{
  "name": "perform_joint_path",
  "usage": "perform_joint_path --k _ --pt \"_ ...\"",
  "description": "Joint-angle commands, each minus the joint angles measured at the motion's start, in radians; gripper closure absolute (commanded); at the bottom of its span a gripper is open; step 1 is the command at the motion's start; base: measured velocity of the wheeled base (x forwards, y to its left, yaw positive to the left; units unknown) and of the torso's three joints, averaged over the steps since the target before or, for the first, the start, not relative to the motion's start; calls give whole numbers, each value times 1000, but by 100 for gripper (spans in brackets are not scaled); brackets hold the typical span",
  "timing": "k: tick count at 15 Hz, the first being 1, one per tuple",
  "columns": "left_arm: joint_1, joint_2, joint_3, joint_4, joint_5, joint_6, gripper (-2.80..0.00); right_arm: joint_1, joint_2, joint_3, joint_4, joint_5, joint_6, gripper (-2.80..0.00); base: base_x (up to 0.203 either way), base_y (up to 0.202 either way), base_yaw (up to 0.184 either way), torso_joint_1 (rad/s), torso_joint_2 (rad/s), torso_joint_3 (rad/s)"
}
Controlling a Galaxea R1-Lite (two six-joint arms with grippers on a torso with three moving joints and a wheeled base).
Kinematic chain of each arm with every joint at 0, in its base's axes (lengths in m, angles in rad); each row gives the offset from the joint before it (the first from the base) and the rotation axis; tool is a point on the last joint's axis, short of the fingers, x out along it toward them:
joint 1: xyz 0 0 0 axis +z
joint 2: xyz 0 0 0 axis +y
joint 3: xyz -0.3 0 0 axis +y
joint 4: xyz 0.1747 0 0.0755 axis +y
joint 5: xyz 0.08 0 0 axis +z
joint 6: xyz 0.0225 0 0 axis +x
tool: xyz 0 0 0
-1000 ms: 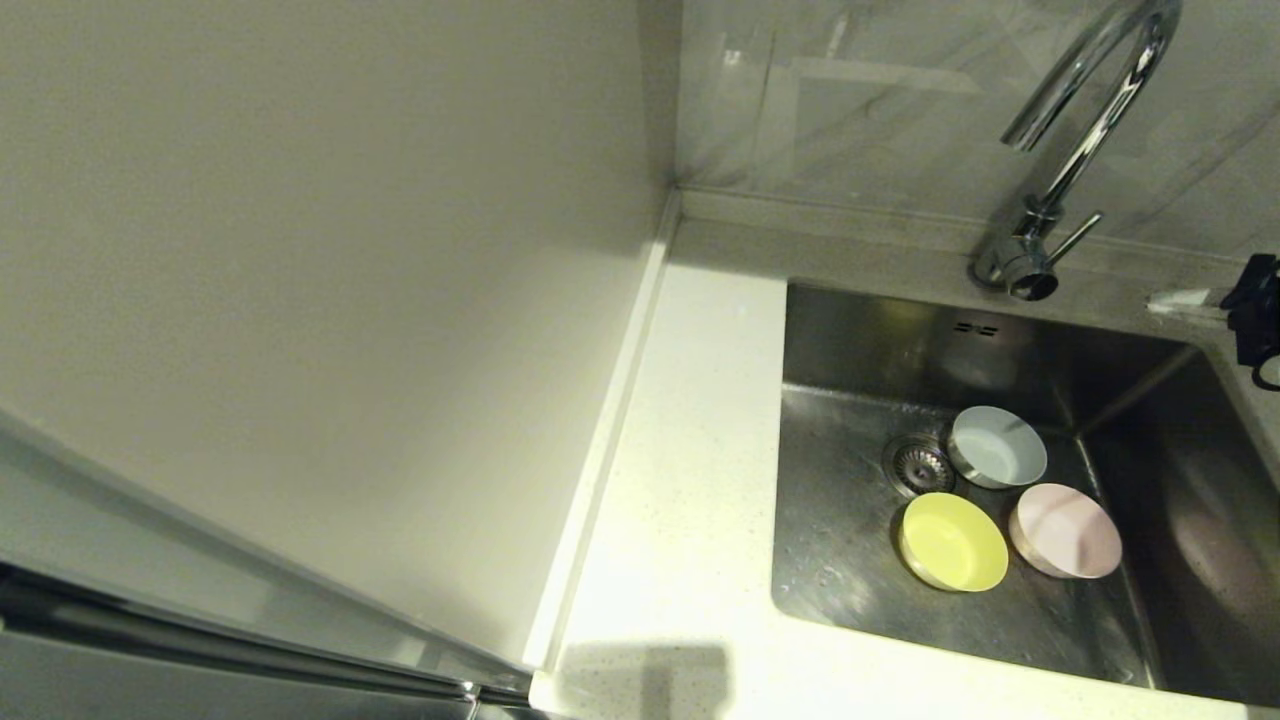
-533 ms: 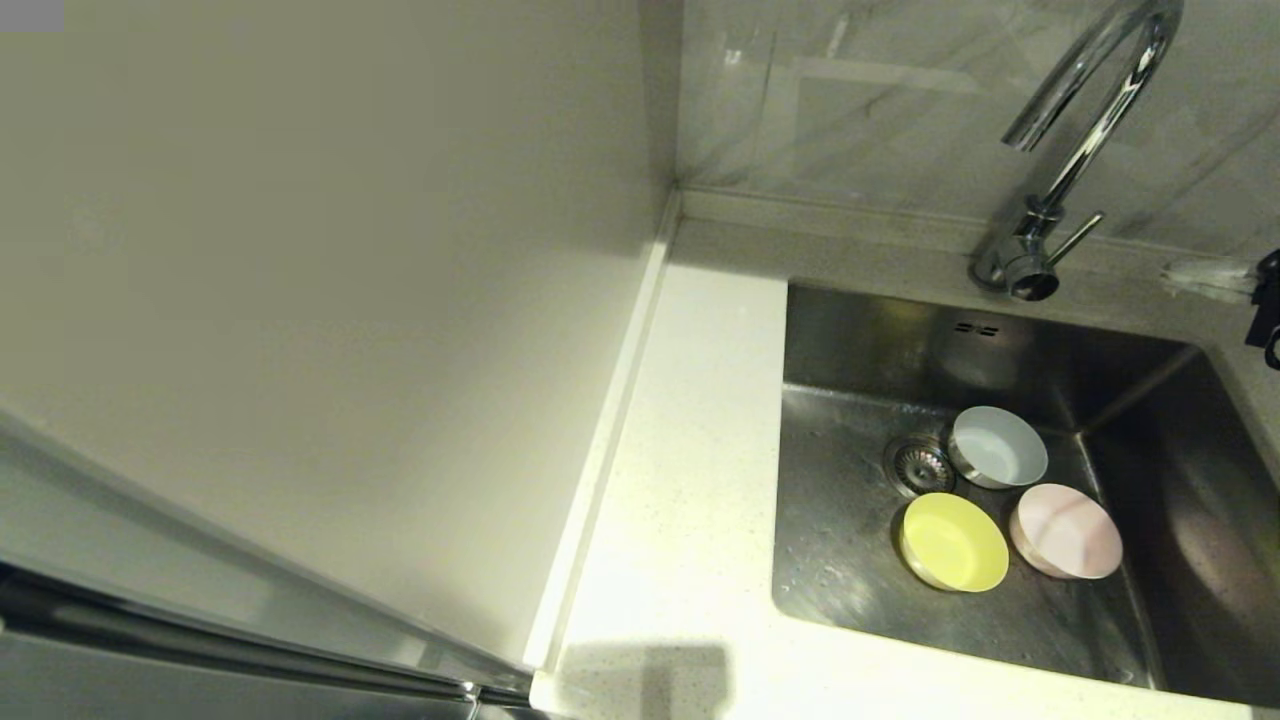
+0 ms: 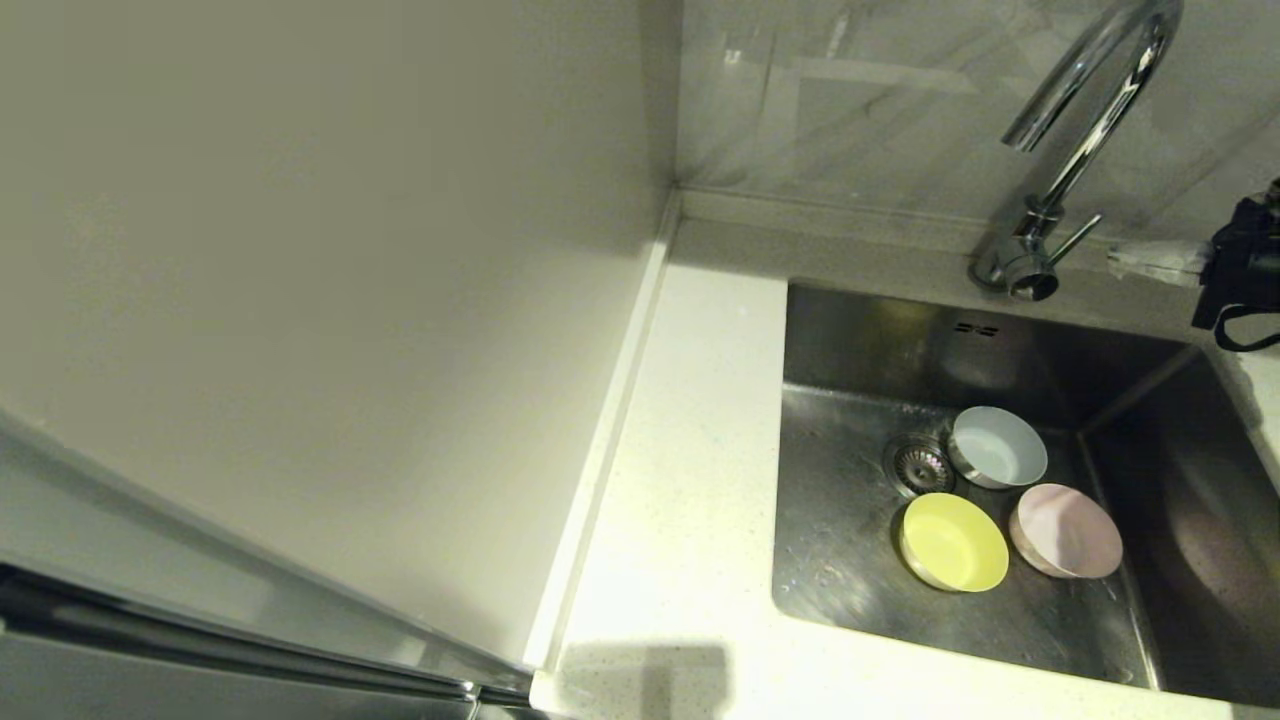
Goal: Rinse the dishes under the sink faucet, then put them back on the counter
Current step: Turn on the faucet
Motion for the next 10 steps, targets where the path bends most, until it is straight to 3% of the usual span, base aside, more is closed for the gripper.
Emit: perform_joint_path --k 1,6,10 --pt "0 0 3 0 0 -1 0 21 -4 0 -1 5 9 0 0 0 0 0 0 0" --pt "0 0 3 0 0 -1 0 29 26 0 -83 -4 48 0 0 0 0 0 0 0" --pt "0 0 3 0 0 -1 0 29 46 -2 -309 -134 173 0 0 0 0 0 0 0"
